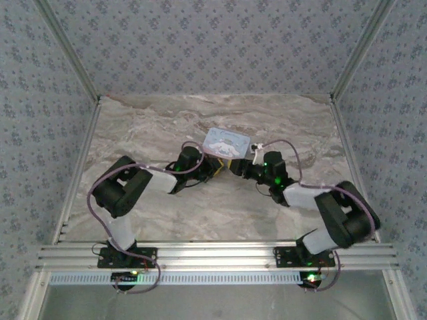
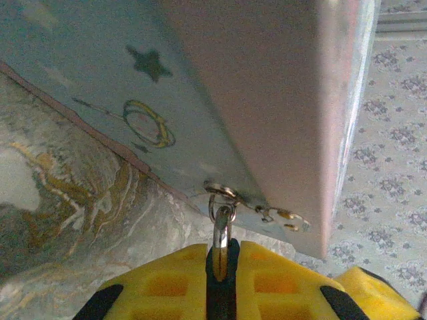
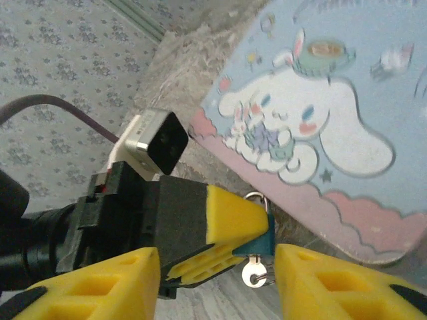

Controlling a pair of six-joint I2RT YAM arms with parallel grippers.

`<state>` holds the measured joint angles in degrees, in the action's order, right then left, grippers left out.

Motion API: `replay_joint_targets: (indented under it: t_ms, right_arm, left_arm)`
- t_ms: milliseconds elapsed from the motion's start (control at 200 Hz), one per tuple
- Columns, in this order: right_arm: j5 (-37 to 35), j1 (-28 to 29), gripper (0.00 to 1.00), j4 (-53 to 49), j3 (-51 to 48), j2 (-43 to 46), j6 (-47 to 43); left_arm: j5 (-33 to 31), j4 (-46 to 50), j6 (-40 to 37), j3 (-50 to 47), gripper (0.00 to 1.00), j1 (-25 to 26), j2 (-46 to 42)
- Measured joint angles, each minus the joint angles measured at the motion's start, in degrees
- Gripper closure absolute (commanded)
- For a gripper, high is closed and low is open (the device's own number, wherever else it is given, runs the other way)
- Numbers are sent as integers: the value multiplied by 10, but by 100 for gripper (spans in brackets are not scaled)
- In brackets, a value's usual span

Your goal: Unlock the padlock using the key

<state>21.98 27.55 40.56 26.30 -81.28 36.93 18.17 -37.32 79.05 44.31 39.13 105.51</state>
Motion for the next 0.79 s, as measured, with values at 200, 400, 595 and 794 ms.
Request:
replay_joint_targets:
  t_ms: [200,400,595,794]
  right_arm:
    - [-68,23,38,-119,11,112,-189]
    - [-129,75,36,-151,8,168,-435]
    - [-161,110,36,-169,0,166,-619]
    - [-199,143,36,-161,-3,114,-720]
  left_arm:
    - [0,64,16,20,100,0,-19]
    - [0,116,34,30,100,0,-52]
    - [7,131,62,32,100,0,-54]
    - [15,131,82,32,100,0,-54]
